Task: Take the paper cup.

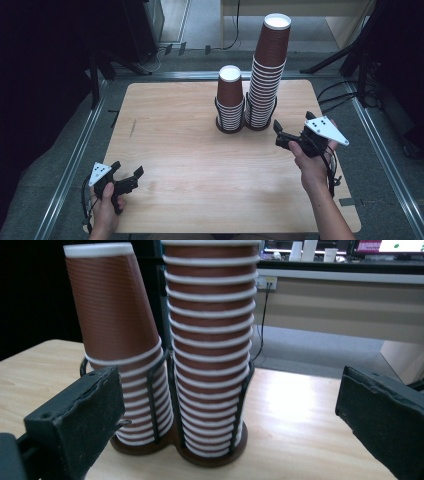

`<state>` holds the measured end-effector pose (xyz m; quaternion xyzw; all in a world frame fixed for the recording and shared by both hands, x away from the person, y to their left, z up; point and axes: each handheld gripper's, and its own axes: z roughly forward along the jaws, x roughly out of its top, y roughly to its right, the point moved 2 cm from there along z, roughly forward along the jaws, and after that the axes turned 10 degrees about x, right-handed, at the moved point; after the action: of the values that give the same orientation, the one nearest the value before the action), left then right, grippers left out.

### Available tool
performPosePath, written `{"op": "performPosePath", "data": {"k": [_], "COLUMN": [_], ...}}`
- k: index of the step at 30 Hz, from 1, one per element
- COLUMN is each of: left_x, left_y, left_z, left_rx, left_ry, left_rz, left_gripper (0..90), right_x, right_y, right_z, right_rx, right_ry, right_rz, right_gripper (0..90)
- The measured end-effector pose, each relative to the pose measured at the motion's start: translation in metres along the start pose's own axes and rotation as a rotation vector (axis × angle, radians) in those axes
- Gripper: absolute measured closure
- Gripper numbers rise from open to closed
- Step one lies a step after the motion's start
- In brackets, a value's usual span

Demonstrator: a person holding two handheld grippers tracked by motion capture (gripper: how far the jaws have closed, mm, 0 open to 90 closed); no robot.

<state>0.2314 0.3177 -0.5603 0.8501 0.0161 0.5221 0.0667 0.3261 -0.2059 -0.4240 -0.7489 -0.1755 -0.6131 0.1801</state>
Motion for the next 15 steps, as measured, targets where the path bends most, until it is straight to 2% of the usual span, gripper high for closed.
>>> {"op": "performPosePath", "data": {"k": [8, 15], "left_x": [0.0, 0.0], "left_y": [0.0, 0.001], "left_z": [0.0, 0.0], "left_rx": [0.007, 0.006], "left_ry": [0.001, 0.003], "left_rz": [0.0, 0.0], "left_gripper": [3.6, 3.7], "right_x": [0.024, 0.04], "right_y": [-0.008, -0.013], "right_z": [0.013, 0.023], "right_rx": [0.014, 0.022], "right_ry": [0.022, 0.038], "right_rz": [-0.022, -0.017], "right_gripper": [0.0, 0.0]}}
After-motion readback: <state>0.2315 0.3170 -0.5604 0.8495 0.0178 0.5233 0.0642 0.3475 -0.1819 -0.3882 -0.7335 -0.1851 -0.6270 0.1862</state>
